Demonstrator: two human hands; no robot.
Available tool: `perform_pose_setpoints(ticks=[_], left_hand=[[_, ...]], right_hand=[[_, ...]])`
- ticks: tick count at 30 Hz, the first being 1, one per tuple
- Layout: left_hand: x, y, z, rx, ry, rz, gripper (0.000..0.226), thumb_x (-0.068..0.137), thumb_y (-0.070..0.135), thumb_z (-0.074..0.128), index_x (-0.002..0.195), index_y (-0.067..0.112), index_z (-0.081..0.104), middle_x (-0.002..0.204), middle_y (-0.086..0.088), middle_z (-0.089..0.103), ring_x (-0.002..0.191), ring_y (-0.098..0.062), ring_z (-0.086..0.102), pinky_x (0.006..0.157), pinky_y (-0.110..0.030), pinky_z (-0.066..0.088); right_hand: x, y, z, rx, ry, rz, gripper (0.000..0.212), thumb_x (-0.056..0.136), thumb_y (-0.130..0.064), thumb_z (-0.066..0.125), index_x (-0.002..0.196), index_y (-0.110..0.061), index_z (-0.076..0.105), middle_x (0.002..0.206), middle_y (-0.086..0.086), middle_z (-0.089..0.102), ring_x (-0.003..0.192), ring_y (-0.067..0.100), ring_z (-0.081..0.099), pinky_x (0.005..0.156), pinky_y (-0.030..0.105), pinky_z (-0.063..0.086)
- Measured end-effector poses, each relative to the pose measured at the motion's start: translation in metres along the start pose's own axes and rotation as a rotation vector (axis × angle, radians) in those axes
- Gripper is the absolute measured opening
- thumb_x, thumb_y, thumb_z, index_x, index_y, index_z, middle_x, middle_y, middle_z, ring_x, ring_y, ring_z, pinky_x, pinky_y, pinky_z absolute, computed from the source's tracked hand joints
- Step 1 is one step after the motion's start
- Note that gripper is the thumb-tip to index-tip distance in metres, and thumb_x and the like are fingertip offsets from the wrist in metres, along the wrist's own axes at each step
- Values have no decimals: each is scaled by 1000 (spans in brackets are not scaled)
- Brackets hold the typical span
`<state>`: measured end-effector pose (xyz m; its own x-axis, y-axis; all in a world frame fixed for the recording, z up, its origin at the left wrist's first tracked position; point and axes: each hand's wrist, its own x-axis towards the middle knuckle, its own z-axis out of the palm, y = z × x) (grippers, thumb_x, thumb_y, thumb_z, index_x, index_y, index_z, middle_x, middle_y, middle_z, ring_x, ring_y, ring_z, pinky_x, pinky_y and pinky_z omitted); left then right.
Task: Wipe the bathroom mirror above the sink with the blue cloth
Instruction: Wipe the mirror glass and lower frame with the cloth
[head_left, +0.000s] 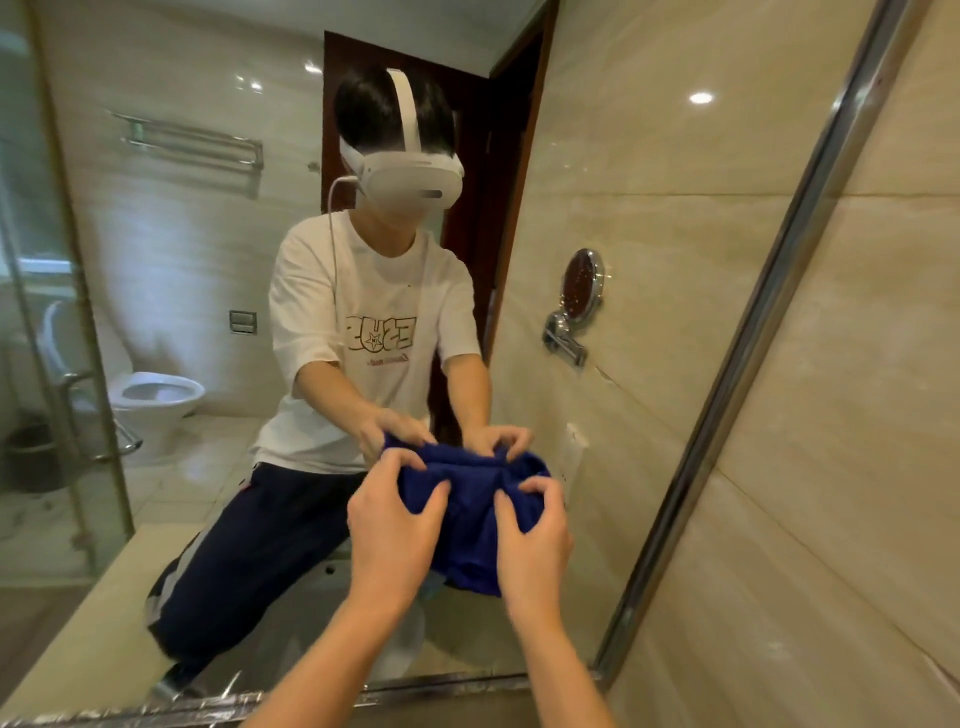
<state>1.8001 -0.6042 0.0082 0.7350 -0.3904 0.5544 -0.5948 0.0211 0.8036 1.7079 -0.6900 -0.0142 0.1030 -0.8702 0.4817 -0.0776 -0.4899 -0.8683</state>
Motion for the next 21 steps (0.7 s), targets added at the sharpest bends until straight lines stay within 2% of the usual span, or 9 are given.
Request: perform_pose_setpoints(ticks=[2, 4, 7, 9, 12, 14, 15, 18, 21], left_hand=[[-1, 7, -3, -63, -6, -9, 26, 78, 12, 79, 88, 22, 57, 86, 12, 63, 85, -6, 61, 76, -20, 42], [14, 32, -8, -151, 29, 21, 25, 79, 17, 78, 89, 26, 57, 89, 16, 63, 89, 2, 59, 77, -14, 41], [49, 84, -18, -249, 76, 131, 23, 81, 24, 77, 94, 26, 58, 94, 16, 63, 92, 5, 57, 80, -6, 39], [72, 111, -23, -257, 123, 215, 24, 81, 24, 76, 96, 23, 58, 98, 13, 62, 92, 5, 56, 80, -2, 37], [92, 110, -24, -178, 140, 279, 24, 81, 23, 74, 97, 22, 55, 102, 9, 61, 92, -2, 56, 83, -9, 41], [88, 84, -21, -88, 124, 273, 23, 81, 24, 73, 94, 23, 55, 99, 9, 61, 91, -9, 58, 84, -27, 48], [79, 67, -19, -34, 107, 275, 22, 82, 25, 73, 93, 23, 55, 95, 9, 61, 88, -11, 57, 80, -30, 47], [35, 11, -18, 89, 2, 235, 21, 82, 24, 73, 91, 24, 54, 88, 12, 61, 80, -8, 54, 69, -25, 39], [-7, -42, -25, 87, -82, 79, 25, 81, 20, 74, 87, 30, 52, 84, 14, 62, 79, -7, 59, 69, -24, 43]], right_hand=[[2, -7, -9, 2, 18, 3, 23, 86, -15, 71, 89, -30, 53, 94, -10, 62, 91, 7, 59, 88, 38, 48], [20, -38, -18, 38, 82, -110, 23, 84, -11, 72, 91, -26, 55, 95, -8, 63, 92, 6, 59, 86, 26, 46], [57, -102, -33, 128, 105, -234, 27, 86, -12, 71, 106, -20, 55, 99, -17, 58, 90, -15, 54, 77, 4, 40], [78, -134, -39, 146, 111, -276, 35, 87, -15, 71, 115, -19, 50, 100, -20, 53, 87, -20, 51, 72, 0, 40], [91, -142, -26, 99, 95, -281, 33, 88, -19, 69, 111, -23, 46, 97, -20, 53, 86, -9, 55, 71, 7, 43], [82, -117, -8, 48, 123, -266, 29, 86, -20, 68, 104, -24, 46, 95, -16, 57, 83, 0, 56, 74, 18, 41], [72, -97, 2, 18, 145, -262, 26, 85, -22, 66, 101, -25, 45, 97, -10, 59, 85, 8, 57, 74, 22, 39], [17, -28, 25, -87, 121, -106, 26, 88, -19, 64, 98, -26, 41, 104, 6, 60, 89, 25, 57, 68, 23, 30], [-35, 14, 33, -117, -22, 110, 23, 92, -19, 61, 98, -27, 40, 105, 6, 59, 94, 28, 59, 71, 26, 32]])
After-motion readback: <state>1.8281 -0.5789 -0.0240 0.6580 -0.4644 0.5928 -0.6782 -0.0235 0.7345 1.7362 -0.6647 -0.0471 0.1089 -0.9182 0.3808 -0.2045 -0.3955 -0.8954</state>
